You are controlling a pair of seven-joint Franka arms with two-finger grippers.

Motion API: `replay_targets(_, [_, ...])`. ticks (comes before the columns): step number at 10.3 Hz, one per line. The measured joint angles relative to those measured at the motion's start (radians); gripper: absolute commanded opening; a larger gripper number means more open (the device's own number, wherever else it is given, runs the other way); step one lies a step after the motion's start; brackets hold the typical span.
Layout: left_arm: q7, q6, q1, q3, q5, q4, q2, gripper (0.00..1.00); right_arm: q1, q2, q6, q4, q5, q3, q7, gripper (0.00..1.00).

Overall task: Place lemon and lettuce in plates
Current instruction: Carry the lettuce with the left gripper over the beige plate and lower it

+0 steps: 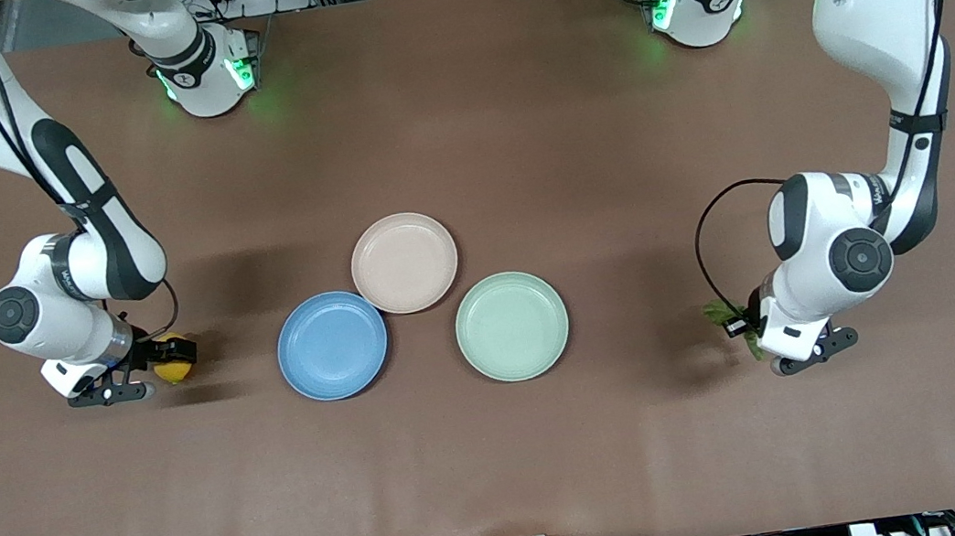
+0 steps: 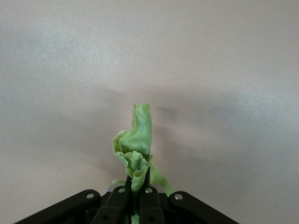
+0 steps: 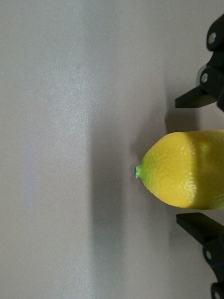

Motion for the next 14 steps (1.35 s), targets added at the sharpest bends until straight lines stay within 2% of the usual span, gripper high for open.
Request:
replay_targets(2, [-0.059, -0.017, -0.038, -0.002, 0.0, 0.0, -0.02, 0.0, 0.0, 0.0, 0.0, 0.0, 0.0, 0.0, 0.0, 0.57])
replay_targets(4, [-0.147, -0.019, -0.09, -0.004, 0.0, 0.0, -0.026, 0.0, 0.0, 0.0, 0.001, 0.0, 0.0, 0.001, 0.0, 0.4])
replay_targets(7, [-0.285, -0.019, -0.166, -0.015, 0.0, 0.0, -0.033, 0.0, 0.001, -0.001, 0.001, 0.001, 0.0, 0.002, 0.0, 0.35])
replay_targets(11, [-0.505, -0.019, -0.286, -0.045, 0.0, 0.016, -0.038, 0.0, 0.002, 0.0, -0.005, 0.004, 0.0, 0.007, 0.0, 0.33])
replay_targets(14, [-0.604, -0.019, -0.321, -0.109, 0.0, 0.026, -0.04, 0.0, 0.004, -0.002, -0.052, 0.031, 0.0, 0.019, 0.0, 0.33])
